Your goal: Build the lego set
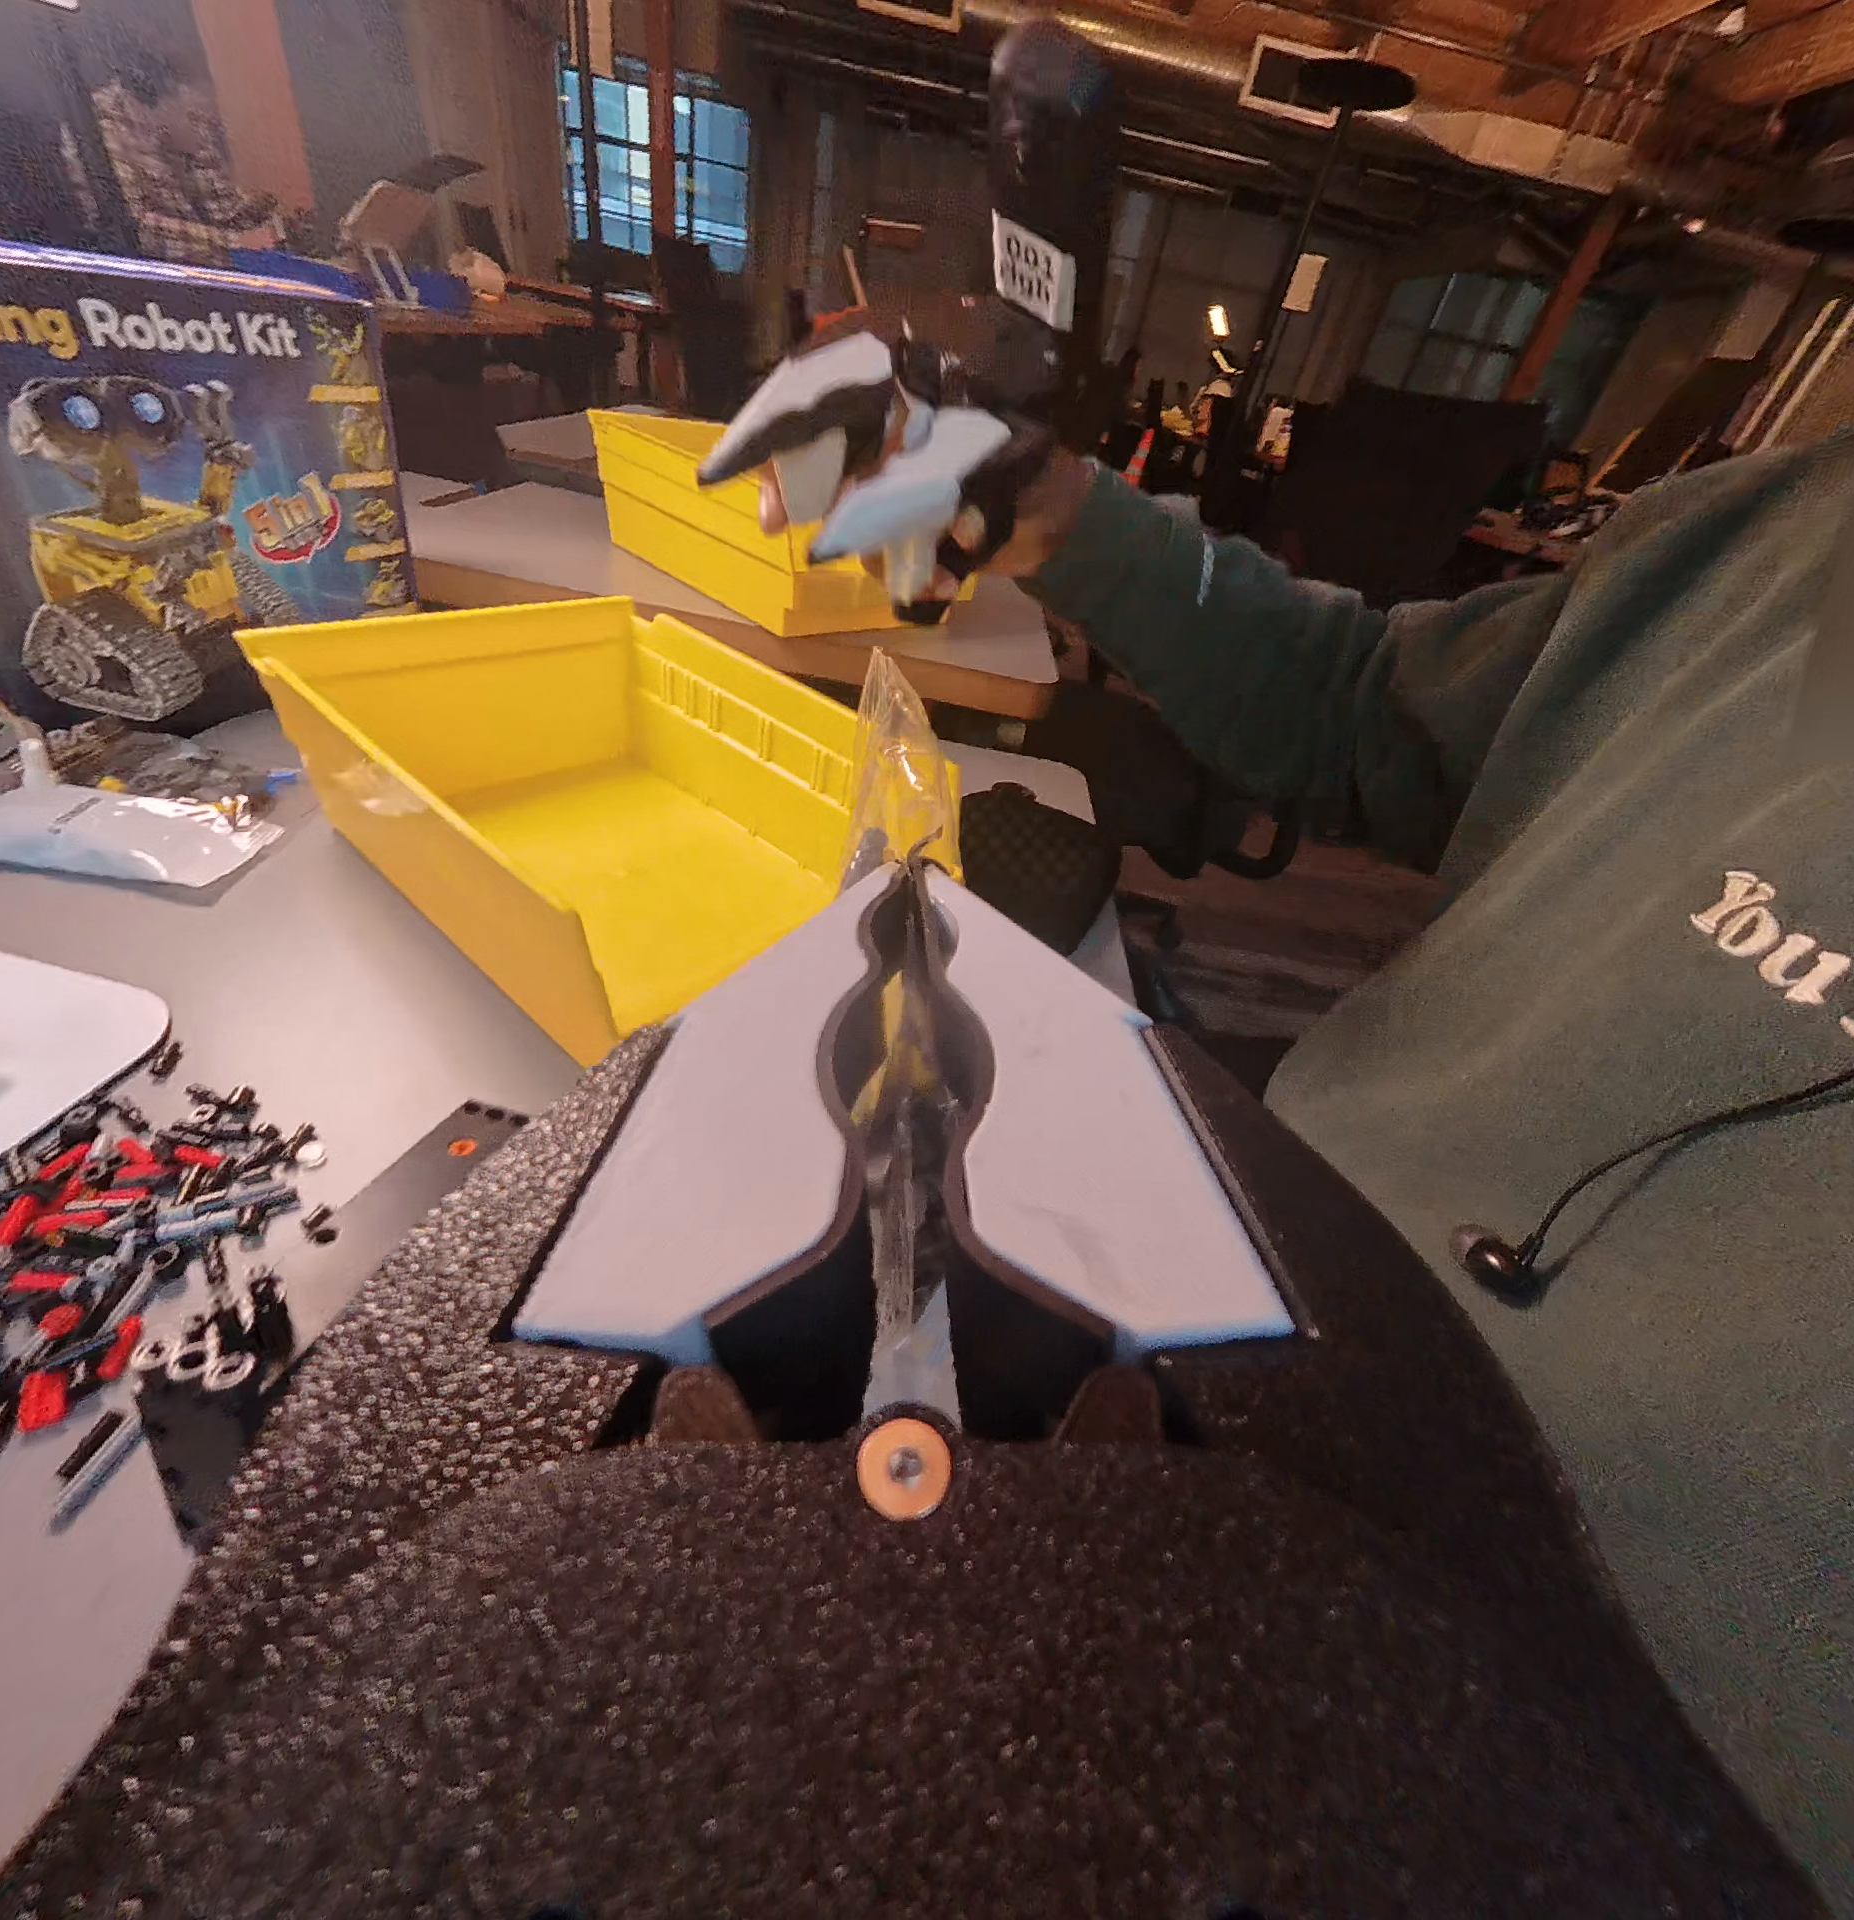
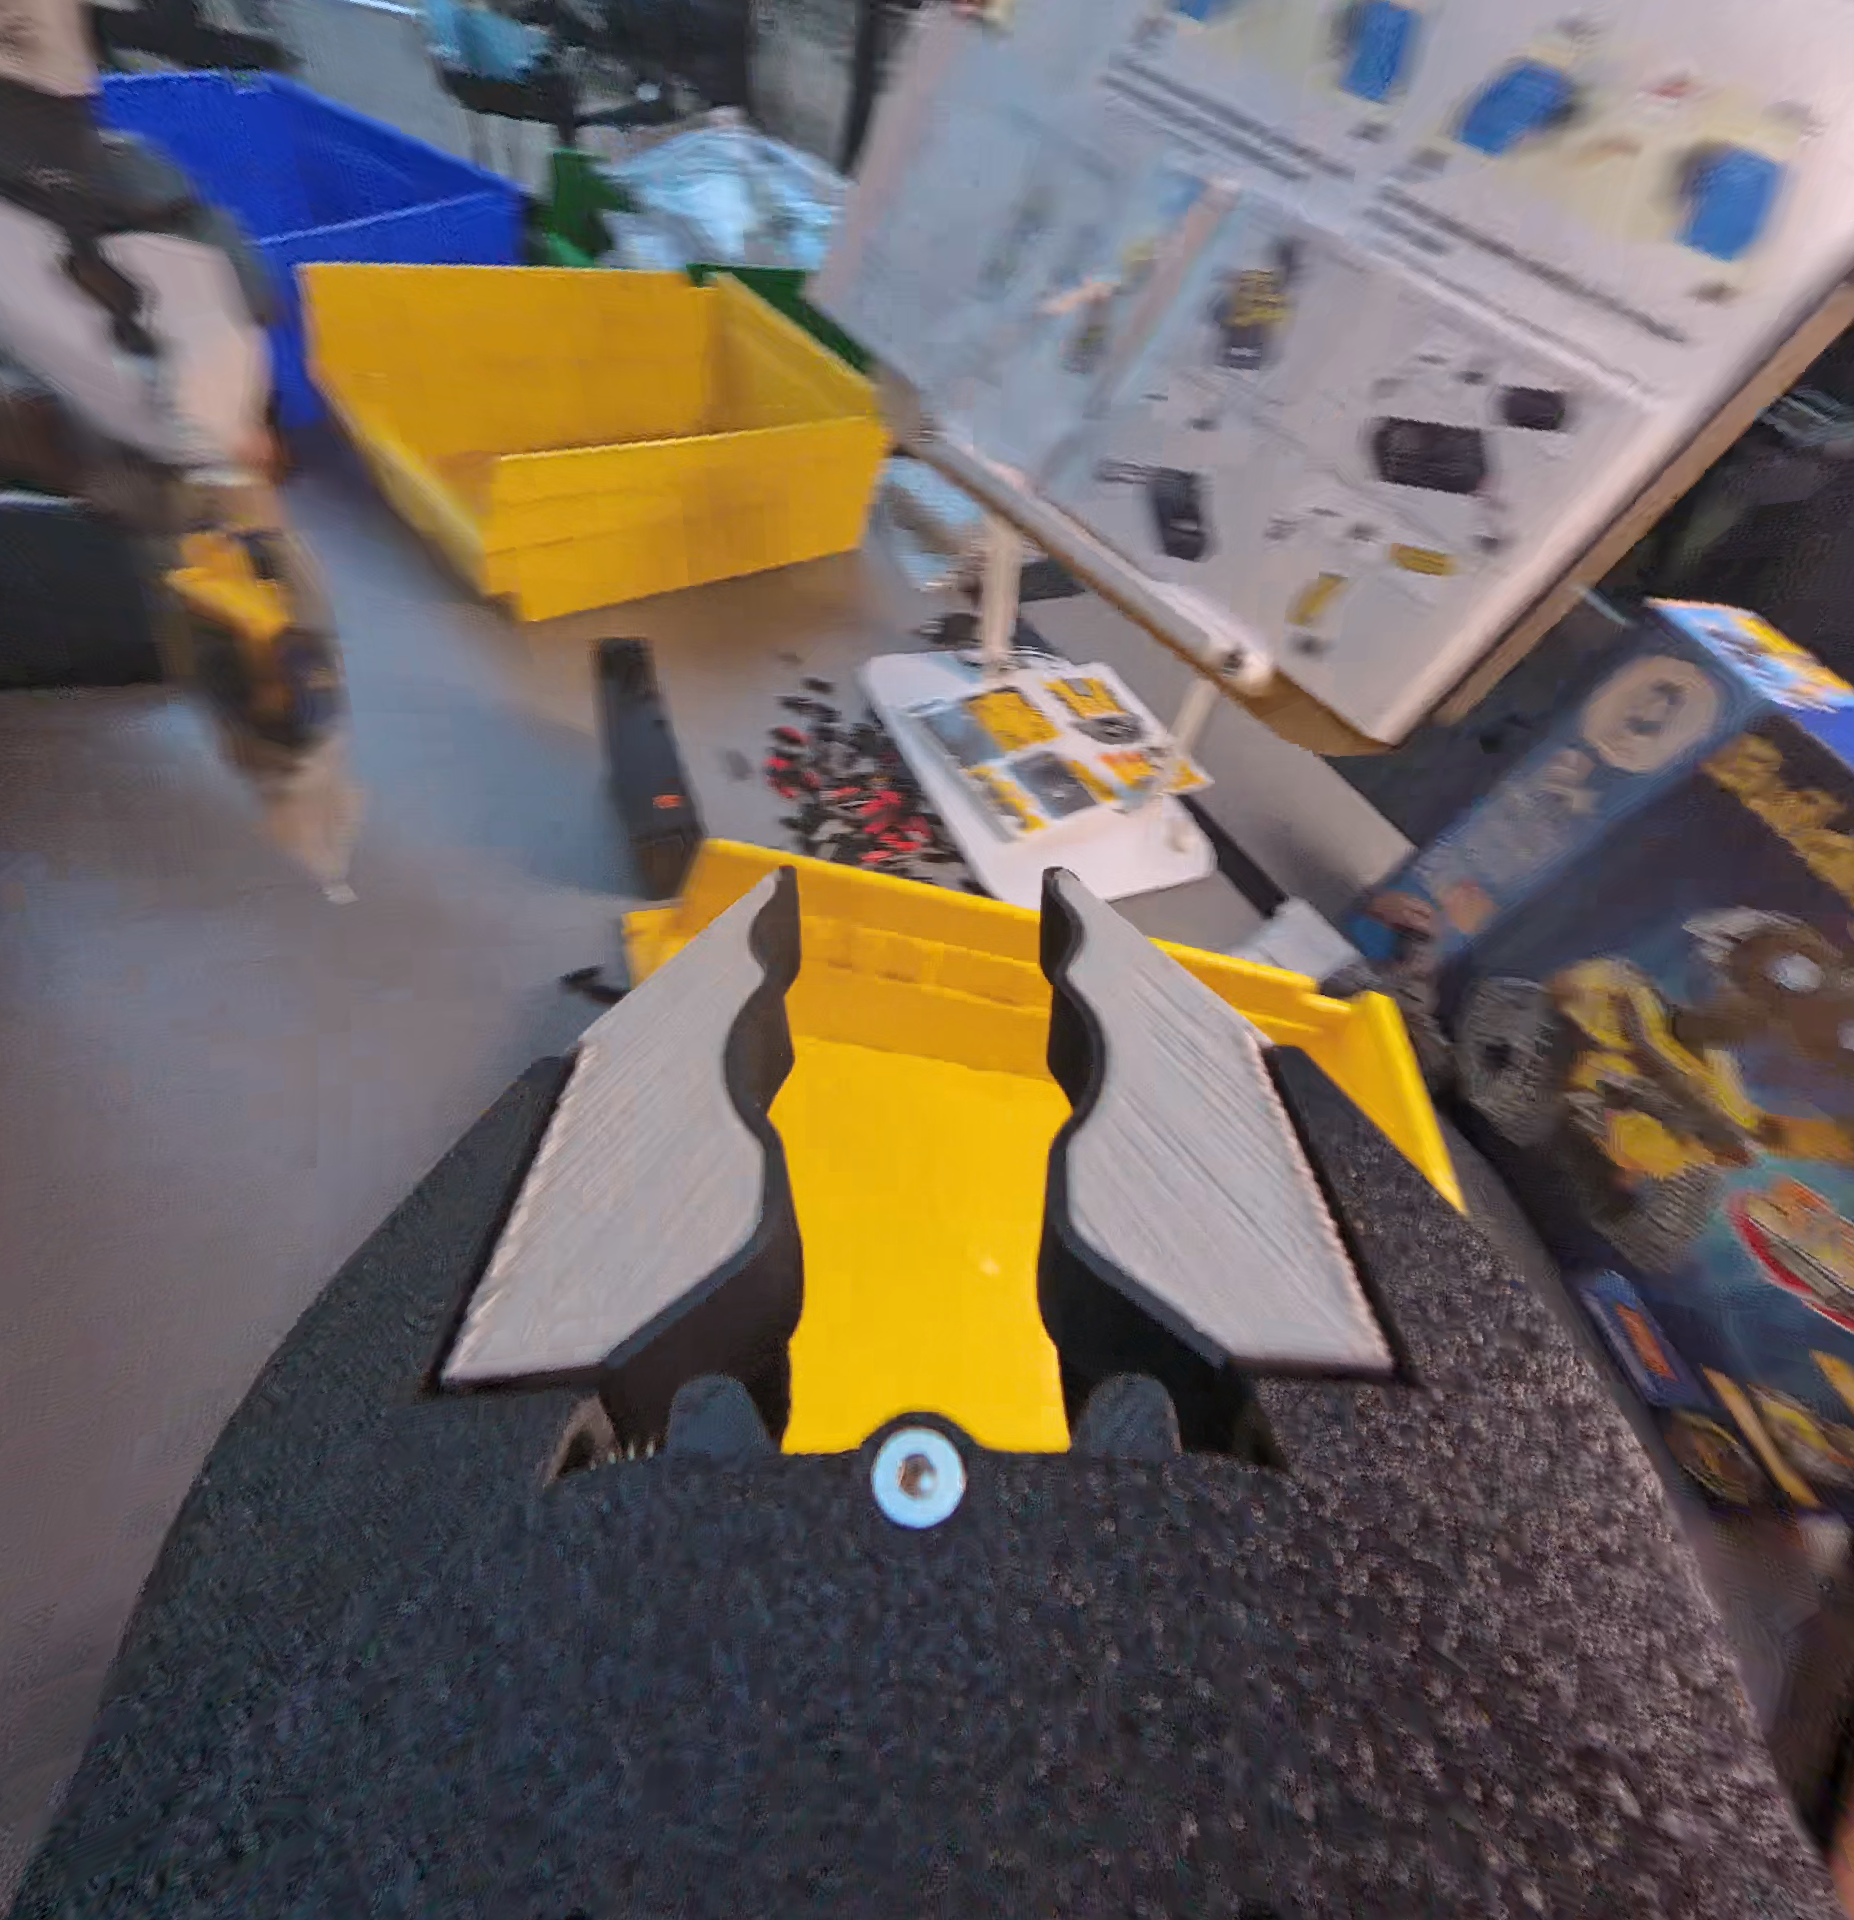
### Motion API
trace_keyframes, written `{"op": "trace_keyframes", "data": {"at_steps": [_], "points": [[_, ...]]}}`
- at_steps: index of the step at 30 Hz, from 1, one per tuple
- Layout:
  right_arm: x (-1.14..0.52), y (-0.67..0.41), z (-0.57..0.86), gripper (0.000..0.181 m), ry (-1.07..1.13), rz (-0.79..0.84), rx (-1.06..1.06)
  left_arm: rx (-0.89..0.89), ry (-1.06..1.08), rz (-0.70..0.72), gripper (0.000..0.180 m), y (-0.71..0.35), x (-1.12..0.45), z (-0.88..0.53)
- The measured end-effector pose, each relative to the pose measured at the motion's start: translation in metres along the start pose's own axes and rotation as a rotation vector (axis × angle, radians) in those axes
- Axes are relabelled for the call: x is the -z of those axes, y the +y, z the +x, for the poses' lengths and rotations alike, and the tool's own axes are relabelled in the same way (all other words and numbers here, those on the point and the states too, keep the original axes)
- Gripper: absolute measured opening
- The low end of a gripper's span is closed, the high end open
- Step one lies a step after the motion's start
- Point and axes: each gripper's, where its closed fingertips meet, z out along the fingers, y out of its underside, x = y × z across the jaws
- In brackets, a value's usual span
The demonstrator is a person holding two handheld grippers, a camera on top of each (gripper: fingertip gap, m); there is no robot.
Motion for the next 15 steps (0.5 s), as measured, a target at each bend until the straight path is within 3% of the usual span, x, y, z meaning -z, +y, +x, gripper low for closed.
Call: {"op": "trace_keyframes", "data": {"at_steps": [4,9,15], "points": [[-0.02,0.0,-0.118,0.05,-0.2,0.058,-0.048,0.058,0.13,0.062,0.0,-0.022,-0.019,0.008],[-0.041,-0.003,-0.149,0.067,-0.066,0.231,-0.305,0.183,0.259,0.199,0.0,-0.048,-0.033,0.009],[-0.043,-0.026,-0.159,0.062,-0.072,0.643,-0.701,0.265,0.339,0.3,0.0,-0.072,-0.051,0.011]]}}
